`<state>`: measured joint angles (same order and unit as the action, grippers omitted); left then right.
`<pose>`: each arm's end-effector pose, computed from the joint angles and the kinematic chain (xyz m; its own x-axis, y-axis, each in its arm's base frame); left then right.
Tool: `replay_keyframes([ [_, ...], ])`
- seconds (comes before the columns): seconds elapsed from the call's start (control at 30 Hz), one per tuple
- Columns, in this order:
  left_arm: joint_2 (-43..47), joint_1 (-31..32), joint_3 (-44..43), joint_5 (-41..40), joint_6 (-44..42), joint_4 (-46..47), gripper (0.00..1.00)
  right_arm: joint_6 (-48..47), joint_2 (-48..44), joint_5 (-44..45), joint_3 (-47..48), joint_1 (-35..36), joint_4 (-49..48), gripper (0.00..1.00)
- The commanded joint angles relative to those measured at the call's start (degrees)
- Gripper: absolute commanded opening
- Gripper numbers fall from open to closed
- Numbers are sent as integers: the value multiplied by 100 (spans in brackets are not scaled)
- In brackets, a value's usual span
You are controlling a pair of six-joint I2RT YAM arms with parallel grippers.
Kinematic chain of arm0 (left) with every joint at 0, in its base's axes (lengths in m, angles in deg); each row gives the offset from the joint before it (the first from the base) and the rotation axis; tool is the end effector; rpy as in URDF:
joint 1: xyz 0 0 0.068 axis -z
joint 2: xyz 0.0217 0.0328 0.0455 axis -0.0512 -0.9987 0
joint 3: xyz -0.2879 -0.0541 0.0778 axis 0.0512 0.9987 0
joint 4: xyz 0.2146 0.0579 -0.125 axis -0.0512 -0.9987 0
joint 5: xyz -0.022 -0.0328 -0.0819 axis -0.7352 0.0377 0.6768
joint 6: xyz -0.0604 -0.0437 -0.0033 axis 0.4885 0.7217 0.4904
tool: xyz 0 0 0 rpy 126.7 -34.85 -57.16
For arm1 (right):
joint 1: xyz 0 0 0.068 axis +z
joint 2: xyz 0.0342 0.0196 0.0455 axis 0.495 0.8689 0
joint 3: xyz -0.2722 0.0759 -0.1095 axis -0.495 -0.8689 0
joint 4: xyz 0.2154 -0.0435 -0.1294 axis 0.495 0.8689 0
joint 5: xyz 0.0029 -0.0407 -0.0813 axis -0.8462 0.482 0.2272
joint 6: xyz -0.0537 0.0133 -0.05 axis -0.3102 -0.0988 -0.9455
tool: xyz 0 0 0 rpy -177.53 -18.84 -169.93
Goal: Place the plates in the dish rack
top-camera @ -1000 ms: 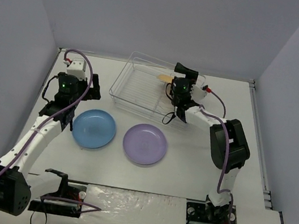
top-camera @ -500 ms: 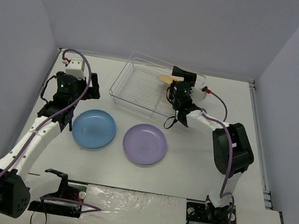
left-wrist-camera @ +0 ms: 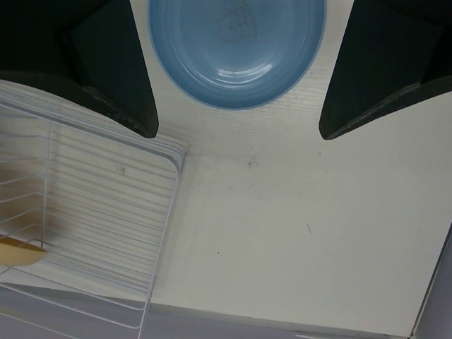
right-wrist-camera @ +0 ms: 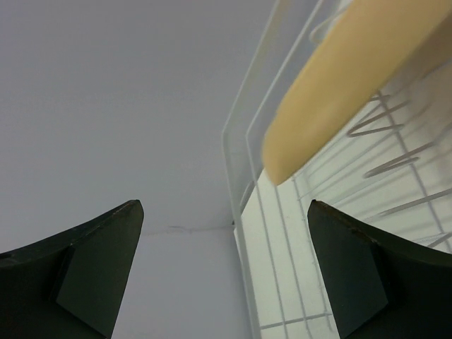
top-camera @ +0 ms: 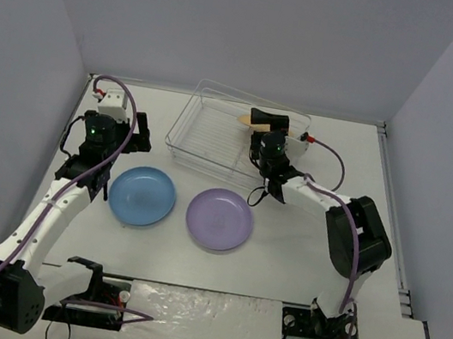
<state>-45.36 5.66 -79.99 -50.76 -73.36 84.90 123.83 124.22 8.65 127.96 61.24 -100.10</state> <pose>0.2509 -0.0351 0.3571 -0.2433 -0.2199 -0.9447 0.0465 0.9702 -0.2378 0.3807 0.2059 0.2879 -0.1562 0.9847 -0.0775 -0.0234 0.0748 0.9969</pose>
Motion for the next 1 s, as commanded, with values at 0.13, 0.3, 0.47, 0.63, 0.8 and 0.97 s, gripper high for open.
replay_keyframes([
  [0.13,169,-51,-610,81,337,-274,97,-970,-1383,-128,-616,138,-294,100],
  [0.3,282,-46,-578,126,482,-491,97,-2086,-2027,-485,-830,487,64,100],
  [0.47,458,-51,-511,-190,1083,-1266,97,-5075,-2506,-865,-232,1467,1639,100],
  [0.63,631,-57,-252,-346,1800,-1709,97,-6332,-2509,378,393,2784,4404,100],
  [0.8,874,-57,123,-365,2119,-1568,97,-5484,-2279,1185,497,3279,5997,100],
  [0.97,967,-60,263,-500,2166,-1662,97,-4539,-2677,1090,-297,3280,6446,100],
])
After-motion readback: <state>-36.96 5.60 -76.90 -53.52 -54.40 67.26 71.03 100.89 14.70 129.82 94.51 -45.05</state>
